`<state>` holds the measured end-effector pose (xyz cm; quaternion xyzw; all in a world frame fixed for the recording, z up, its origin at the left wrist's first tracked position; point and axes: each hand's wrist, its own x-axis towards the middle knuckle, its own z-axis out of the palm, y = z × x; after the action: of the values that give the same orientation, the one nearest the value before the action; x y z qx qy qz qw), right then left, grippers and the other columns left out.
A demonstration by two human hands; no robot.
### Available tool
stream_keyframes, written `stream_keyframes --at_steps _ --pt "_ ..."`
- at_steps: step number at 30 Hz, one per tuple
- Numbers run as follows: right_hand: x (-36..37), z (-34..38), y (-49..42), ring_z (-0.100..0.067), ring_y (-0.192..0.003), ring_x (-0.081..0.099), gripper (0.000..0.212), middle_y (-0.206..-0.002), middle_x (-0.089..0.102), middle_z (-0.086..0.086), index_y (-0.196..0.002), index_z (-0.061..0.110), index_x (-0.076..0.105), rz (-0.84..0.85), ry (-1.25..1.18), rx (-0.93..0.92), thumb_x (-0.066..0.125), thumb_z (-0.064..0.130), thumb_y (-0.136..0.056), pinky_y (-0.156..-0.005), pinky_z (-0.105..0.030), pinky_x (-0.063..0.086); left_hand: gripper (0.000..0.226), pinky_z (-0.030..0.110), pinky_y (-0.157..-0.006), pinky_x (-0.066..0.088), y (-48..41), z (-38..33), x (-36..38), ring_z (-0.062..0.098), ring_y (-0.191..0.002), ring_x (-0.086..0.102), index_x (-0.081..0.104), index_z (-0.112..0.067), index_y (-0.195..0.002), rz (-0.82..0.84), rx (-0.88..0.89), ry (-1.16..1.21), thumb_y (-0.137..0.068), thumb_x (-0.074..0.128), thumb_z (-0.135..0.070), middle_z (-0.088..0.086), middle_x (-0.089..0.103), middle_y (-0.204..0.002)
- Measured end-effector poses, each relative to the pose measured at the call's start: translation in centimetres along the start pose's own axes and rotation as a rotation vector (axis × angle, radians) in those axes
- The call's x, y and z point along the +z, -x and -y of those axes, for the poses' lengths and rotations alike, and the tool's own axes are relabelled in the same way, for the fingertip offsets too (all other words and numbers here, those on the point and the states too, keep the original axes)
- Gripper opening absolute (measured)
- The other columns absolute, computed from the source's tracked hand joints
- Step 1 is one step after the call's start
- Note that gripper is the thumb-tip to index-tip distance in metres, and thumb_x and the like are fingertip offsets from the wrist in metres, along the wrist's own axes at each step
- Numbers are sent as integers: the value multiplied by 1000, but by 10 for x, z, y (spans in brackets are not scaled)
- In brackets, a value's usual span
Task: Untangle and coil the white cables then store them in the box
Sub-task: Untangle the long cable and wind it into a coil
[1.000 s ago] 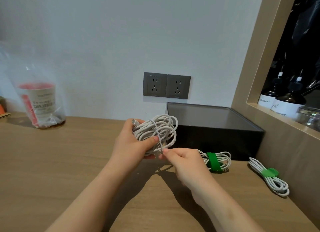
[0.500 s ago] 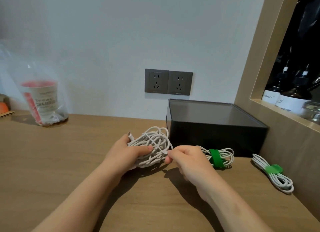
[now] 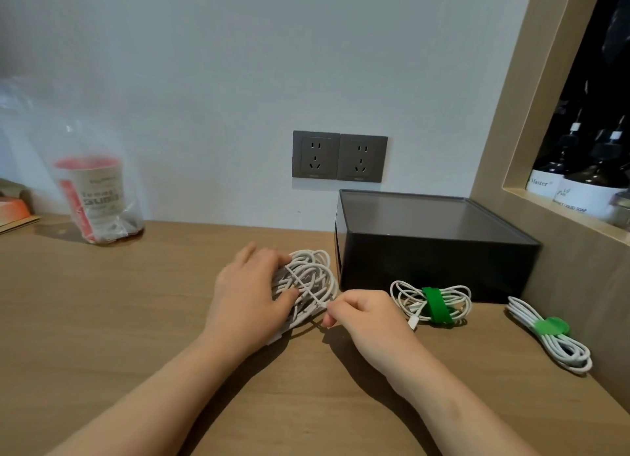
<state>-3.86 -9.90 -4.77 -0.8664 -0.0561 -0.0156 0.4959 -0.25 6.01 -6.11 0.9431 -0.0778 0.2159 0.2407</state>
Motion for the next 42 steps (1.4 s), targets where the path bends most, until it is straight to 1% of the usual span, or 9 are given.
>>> stream_keyframes --at_steps 2,6,10,17,20,23,27,31,42 --pt "1 -1 -1 -4 -82 53 33 -79 63 3 -64 22 63 -4 8 -1 48 23 -94 -66 -18 38 40 33 -114 17 -4 4 5 19 -145 15 56 -18 -121 -40 95 -17 -84 65 -29 -1 30 -152" --pt "1 -2 -2 -6 -76 52 34 -72 59 4 -63 23 62 6 30 -4 48 24 -94 -65 -20 39 41 24 -81 39 -2 -2 9 17 -112 55 51 -21 -121 -97 196 78 -83 65 -16 -5 60 -119" --pt "1 -3 -2 -4 -74 52 33 -69 57 7 -65 23 62 -1 18 0 48 25 -95 -62 -19 37 41 29 -65 44 0 1 9 25 -85 63 49 -32 -104 -76 384 28 -73 58 -7 -1 66 -105" --pt "1 -5 -4 -7 -75 54 30 -70 60 5 -64 25 64 -33 20 10 51 24 -92 -66 -24 42 41 39 -97 37 5 0 13 22 -122 50 64 -26 -92 58 347 16 -80 32 -47 2 57 -131" --pt "-1 -6 -4 -9 -75 54 30 -69 60 2 -61 23 64 -51 30 17 53 20 -88 -67 -27 43 15 45 -85 49 5 2 17 30 -107 62 60 -26 -83 18 374 -83 -75 63 -38 7 64 -122" --pt "-2 -5 -2 -9 -74 52 30 -68 57 1 -60 20 62 -37 42 13 51 17 -88 -65 -26 41 33 45 -76 51 2 4 22 33 -95 65 56 -25 -89 -37 370 -95 -67 79 -17 9 67 -114" --pt "-3 -8 -3 -8 -63 46 31 -54 47 9 -59 19 62 -37 3 33 51 17 -88 -58 -24 34 25 48 -66 52 4 -3 19 38 -88 65 46 -32 -98 -119 438 -117 -75 54 -26 15 66 -113" --pt "-2 -11 -6 -7 -55 41 29 -43 44 11 -63 19 64 -48 -54 60 53 19 -90 -53 -22 29 40 49 -67 49 5 -1 25 39 -98 61 50 -38 -94 -98 452 -184 -68 73 -19 13 59 -129" --pt "-3 -13 -5 -9 -52 38 28 -42 41 9 -58 18 59 -46 -80 74 52 14 -85 -51 -24 27 27 46 -72 48 7 -1 29 32 -102 59 60 -38 -83 -115 457 -343 -83 39 -55 3 61 -126"
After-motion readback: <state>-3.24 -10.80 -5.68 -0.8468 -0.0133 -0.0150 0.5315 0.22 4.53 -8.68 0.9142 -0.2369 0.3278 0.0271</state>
